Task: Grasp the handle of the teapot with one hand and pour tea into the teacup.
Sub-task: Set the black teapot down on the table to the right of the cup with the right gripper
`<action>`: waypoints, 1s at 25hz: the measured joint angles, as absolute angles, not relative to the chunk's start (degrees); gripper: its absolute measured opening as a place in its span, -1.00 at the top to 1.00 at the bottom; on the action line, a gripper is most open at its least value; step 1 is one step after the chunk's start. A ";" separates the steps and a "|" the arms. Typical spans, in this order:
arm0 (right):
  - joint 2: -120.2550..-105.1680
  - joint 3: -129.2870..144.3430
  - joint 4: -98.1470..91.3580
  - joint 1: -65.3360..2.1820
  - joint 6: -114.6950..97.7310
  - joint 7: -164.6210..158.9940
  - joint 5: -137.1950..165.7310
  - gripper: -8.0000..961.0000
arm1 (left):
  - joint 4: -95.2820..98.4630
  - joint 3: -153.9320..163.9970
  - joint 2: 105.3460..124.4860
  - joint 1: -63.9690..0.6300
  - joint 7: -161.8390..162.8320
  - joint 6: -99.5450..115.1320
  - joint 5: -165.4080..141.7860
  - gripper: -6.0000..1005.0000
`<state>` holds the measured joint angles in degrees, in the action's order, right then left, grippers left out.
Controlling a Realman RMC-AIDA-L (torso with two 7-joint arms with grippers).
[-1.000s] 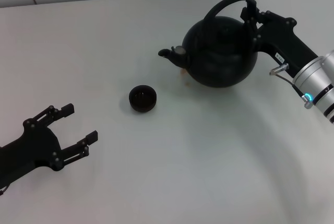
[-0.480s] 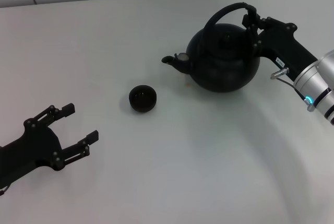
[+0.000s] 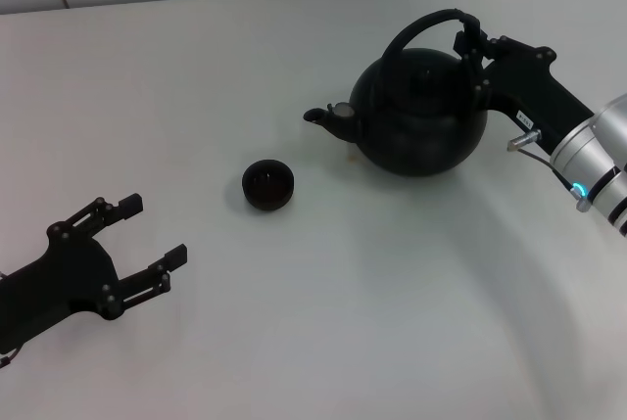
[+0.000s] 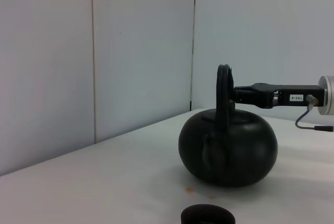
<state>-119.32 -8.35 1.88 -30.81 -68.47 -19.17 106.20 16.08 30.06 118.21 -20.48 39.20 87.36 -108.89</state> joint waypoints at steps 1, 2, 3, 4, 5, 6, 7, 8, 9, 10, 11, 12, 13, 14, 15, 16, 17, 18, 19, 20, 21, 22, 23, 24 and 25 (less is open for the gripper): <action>-119.30 -8.35 1.90 -30.80 -68.47 -19.32 106.22 0.77 | 16.06 30.06 118.21 -20.48 39.20 87.36 -108.90 -0.66; -119.28 -8.43 1.92 -30.80 -68.48 -19.49 106.21 0.77 | 16.05 30.06 118.21 -20.48 39.20 87.35 -108.90 -0.66; -119.28 -8.54 1.94 -30.79 -68.48 -19.52 106.14 0.76 | 16.02 30.06 118.21 -20.48 39.20 87.35 -108.90 -0.66; -119.27 -8.61 2.00 -30.79 -68.48 -19.52 106.06 0.73 | 16.00 30.06 118.22 -20.48 39.20 87.35 -108.89 -0.66; -119.27 -8.68 2.03 -30.79 -68.48 -19.52 106.02 0.69 | 15.98 30.06 118.22 -20.48 39.20 87.35 -108.90 -0.66; -119.26 -8.71 2.05 -30.78 -68.48 -19.51 105.99 0.66 | 15.98 30.06 118.22 -20.48 39.20 87.35 -108.90 -0.66; -119.26 -8.61 2.07 -30.77 -68.48 -19.51 105.97 0.62 | 15.98 30.06 118.22 -20.48 39.20 87.35 -108.89 -0.66; -119.26 -8.61 2.07 -30.77 -68.48 -19.51 105.97 0.59 | 15.98 30.06 118.22 -20.48 39.22 87.35 -108.89 -0.66; -119.26 -8.54 2.08 -30.75 -68.50 -19.49 105.98 0.55 | 15.98 30.06 118.22 -20.48 39.23 87.35 -108.88 -0.66; -119.26 -8.50 2.09 -30.73 -68.57 -19.43 106.02 0.52 | 15.98 30.06 118.22 -20.48 39.24 87.35 -108.87 -0.66; -119.26 -8.48 2.10 -30.70 -68.68 -19.35 106.08 0.48 | 15.98 30.06 118.22 -20.48 39.24 87.35 -108.84 -0.66; -119.26 -8.47 2.10 -30.66 -68.79 -19.28 106.13 0.45 | 15.99 30.06 118.22 -20.48 39.25 87.35 -108.81 -0.66; -119.26 -8.45 2.10 -30.64 -68.85 -19.24 106.18 0.41 | 15.99 30.06 118.22 -20.48 39.26 87.35 -108.79 -0.66; -119.26 -8.42 2.09 -30.60 -68.88 -19.22 106.20 0.38 | 15.99 30.06 118.22 -20.48 39.26 87.35 -108.77 -0.66; -119.26 -8.39 2.07 -30.55 -68.90 -19.20 106.20 0.33 | 16.00 30.06 118.21 -20.48 39.27 87.36 -108.76 -0.66; -119.26 -8.38 2.06 -30.50 -68.92 -19.19 106.20 0.29 | 16.00 30.05 118.21 -20.48 39.27 87.36 -108.75 -0.66; -119.26 -8.39 2.06 -30.46 -68.93 -19.18 106.19 0.24 | 16.00 30.06 118.21 -20.48 39.27 87.36 -108.75 -0.66; -119.26 -8.46 2.06 -30.45 -68.94 -19.18 106.12 0.19 | 16.00 30.06 118.21 -20.48 39.28 87.36 -108.75 -0.66; -119.26 -8.55 2.08 -30.38 -68.95 -19.18 106.04 0.15 | 16.00 30.06 118.21 -20.48 39.28 87.36 -108.74 -0.66; -119.26 -8.62 2.10 -30.32 -68.96 -19.17 105.95 0.10 | 16.00 30.06 118.21 -20.48 39.28 87.36 -108.73 -0.66; -119.26 -8.62 2.11 -30.28 -68.98 -19.18 105.91 0.05 | 15.99 30.06 118.21 -20.48 39.29 87.36 -108.73 -0.66; -119.26 -8.63 2.13 -30.26 -69.00 -19.17 105.86 0.00 | 15.99 30.06 118.21 -20.48 39.29 87.36 -108.72 -0.66; -119.26 -8.62 2.15 -30.25 -69.03 -19.16 105.83 -0.05 | 16.00 30.06 118.21 -20.48 39.29 87.37 -108.71 -0.66; -119.26 -8.58 2.17 -30.24 -69.05 -19.16 105.82 -0.10 | 16.00 30.06 118.21 -20.48 39.29 87.37 -108.71 -0.66; -119.26 -8.55 2.19 -30.24 -69.06 -19.15 105.81 -0.15 | 16.00 30.06 118.21 -20.48 39.29 87.37 -108.71 -0.66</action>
